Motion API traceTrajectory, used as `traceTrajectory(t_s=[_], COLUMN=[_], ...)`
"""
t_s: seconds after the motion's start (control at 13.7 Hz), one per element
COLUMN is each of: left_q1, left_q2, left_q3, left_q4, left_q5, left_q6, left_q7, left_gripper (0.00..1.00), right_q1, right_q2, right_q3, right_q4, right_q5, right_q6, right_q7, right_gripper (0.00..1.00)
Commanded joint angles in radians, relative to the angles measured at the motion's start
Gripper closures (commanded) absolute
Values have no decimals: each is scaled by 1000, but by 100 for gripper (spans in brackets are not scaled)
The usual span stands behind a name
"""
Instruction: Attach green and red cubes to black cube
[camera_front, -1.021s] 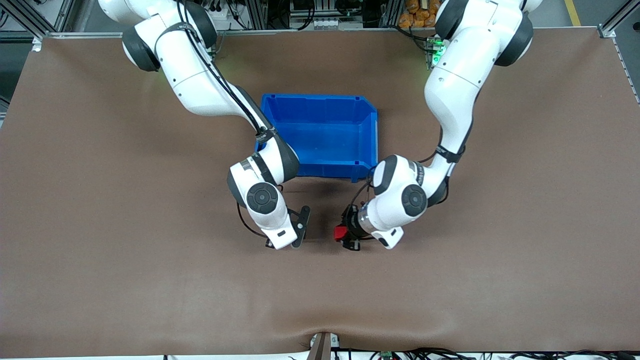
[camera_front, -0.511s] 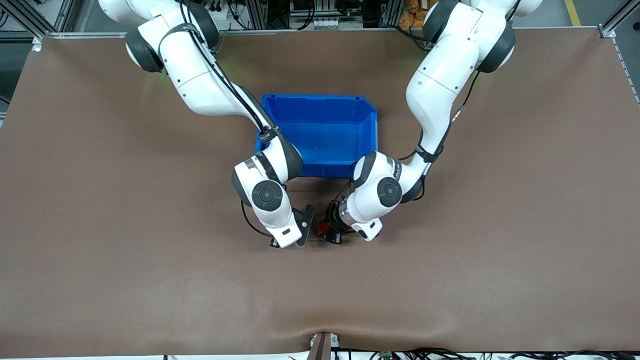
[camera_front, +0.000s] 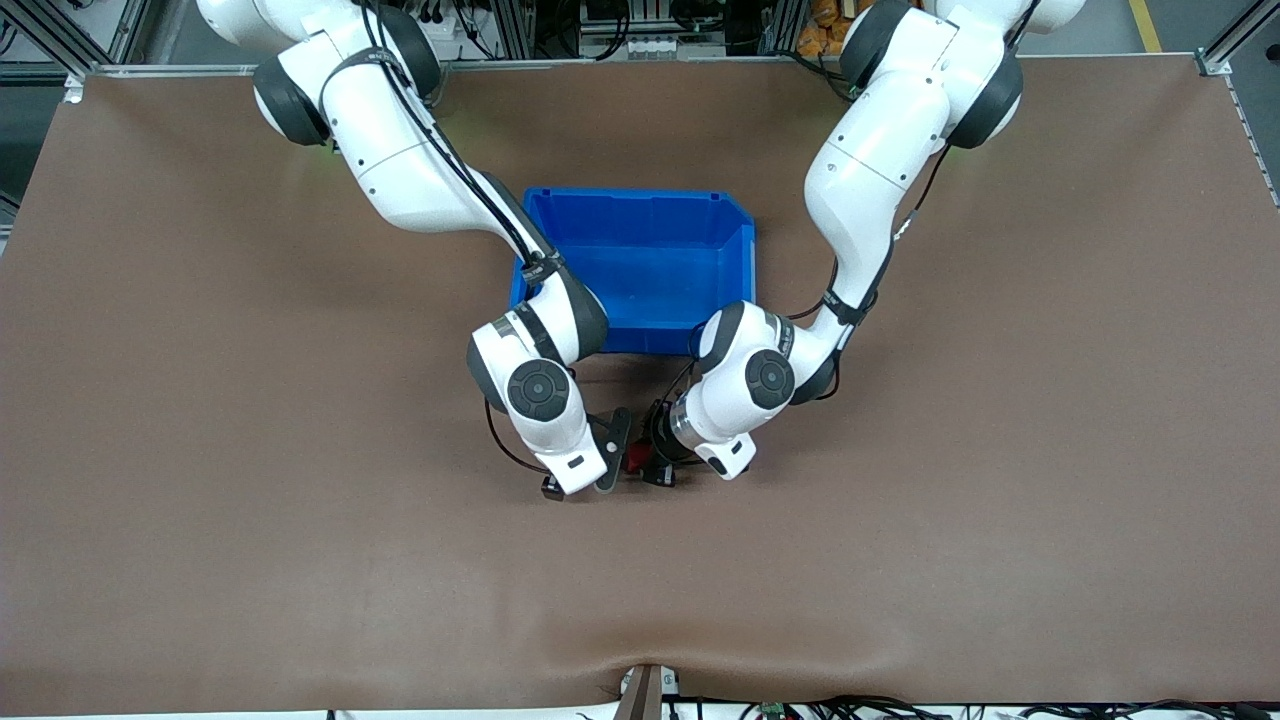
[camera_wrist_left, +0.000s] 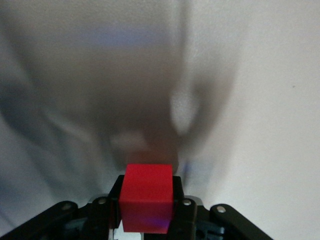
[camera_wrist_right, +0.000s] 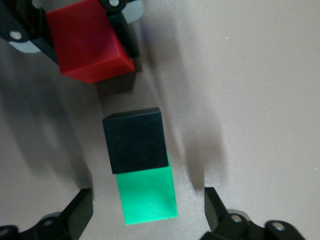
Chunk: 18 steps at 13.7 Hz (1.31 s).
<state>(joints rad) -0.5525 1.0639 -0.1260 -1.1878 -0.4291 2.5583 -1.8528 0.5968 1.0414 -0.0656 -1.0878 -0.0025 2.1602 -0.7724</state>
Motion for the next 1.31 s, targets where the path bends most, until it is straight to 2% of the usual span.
traceTrajectory(t_s=[0.0,0.22,0.51,0.88,0.95,1.09,1.17,1.24], left_q1=[-10,-10,-30,-29,-30,-32,-32,-30], left_q2=[36,37,82,82,83,88,88,87], left_q3=[0,0,-1,-3,-3,-3,-3,-3], left_q4=[43,46,117,119,119,119,119,117], left_q5=[-19,-19,-19,-19,-19,-17,-19,-19], left_q6=[23,26,34,37,40,46,46,46], left_q7=[-20,-20,-60,-59,-57,-56,-54,-54], left_gripper=[100,100,100,100,97,81,52,26], right_q1=[-11,-58,-156,-256,-276,-324,-339,-354], right_q2=[-35,-113,-181,-286,-312,-374,-408,-441], right_q3=[-5,-5,-2,-2,-2,-2,-2,-2], right_q4=[6,-61,-66,-66,-66,-67,-67,-69], right_q5=[-27,-28,-22,-7,-4,1,1,1], right_q6=[-19,-56,-175,-275,-293,-347,-380,-411], right_q7=[-1,-36,-81,-65,-61,-15,23,63], right_gripper=[0,0,0,0,0,0,0,0])
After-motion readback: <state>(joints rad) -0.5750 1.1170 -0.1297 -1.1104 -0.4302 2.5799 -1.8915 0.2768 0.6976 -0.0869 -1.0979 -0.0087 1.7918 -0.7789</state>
